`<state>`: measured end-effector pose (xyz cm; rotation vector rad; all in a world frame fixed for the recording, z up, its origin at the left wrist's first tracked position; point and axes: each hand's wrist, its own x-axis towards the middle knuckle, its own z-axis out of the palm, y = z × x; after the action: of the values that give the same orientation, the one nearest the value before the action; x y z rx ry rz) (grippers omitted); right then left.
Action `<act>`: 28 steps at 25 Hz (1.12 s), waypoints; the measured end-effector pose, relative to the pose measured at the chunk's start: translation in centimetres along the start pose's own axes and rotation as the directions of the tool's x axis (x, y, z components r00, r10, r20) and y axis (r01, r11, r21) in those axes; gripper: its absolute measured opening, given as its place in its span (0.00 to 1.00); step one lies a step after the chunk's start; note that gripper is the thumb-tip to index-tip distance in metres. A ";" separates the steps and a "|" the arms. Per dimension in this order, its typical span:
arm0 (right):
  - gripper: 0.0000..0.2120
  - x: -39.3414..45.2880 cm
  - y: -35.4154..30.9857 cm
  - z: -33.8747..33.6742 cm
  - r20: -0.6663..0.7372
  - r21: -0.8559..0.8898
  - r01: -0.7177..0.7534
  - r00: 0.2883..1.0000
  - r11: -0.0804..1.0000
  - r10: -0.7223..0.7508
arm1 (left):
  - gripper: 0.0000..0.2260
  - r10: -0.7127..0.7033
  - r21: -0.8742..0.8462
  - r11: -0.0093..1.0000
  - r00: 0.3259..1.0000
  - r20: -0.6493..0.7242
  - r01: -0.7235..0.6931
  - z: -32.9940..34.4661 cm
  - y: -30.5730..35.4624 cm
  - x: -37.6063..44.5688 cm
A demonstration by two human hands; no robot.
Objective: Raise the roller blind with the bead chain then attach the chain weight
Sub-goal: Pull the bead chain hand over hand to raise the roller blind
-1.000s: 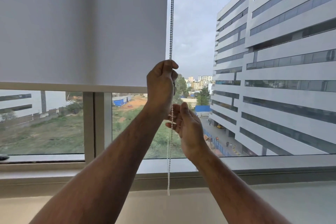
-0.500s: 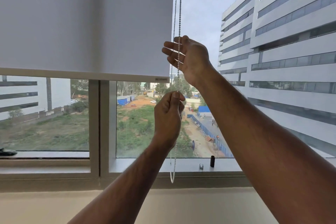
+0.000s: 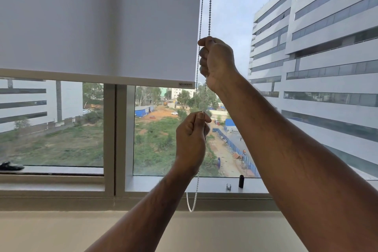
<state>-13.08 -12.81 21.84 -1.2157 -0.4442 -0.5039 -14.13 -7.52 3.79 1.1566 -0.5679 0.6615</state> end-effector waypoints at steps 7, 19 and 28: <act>0.15 -1.3 1.7 -1.4 0.003 -0.034 0.079 0.997 0.996 -0.079 | 0.16 -0.148 -0.143 0.978 0.988 0.047 0.153 -0.7 -1.3 -0.7; 0.14 -5.8 6.3 -3.9 -0.011 -0.101 0.101 0.995 0.990 -0.102 | 0.14 -0.229 -0.178 0.958 0.973 -0.010 0.224 0.2 2.9 7.3; 0.15 -11.1 11.9 -5.0 0.001 -0.167 0.044 0.999 0.985 -0.044 | 0.13 -0.283 -0.178 0.943 0.959 0.022 0.283 3.0 8.5 12.3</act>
<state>-14.79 -13.03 4.87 -1.3681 -0.4343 -0.5894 -12.14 -5.95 18.83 1.0413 -0.4371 0.3569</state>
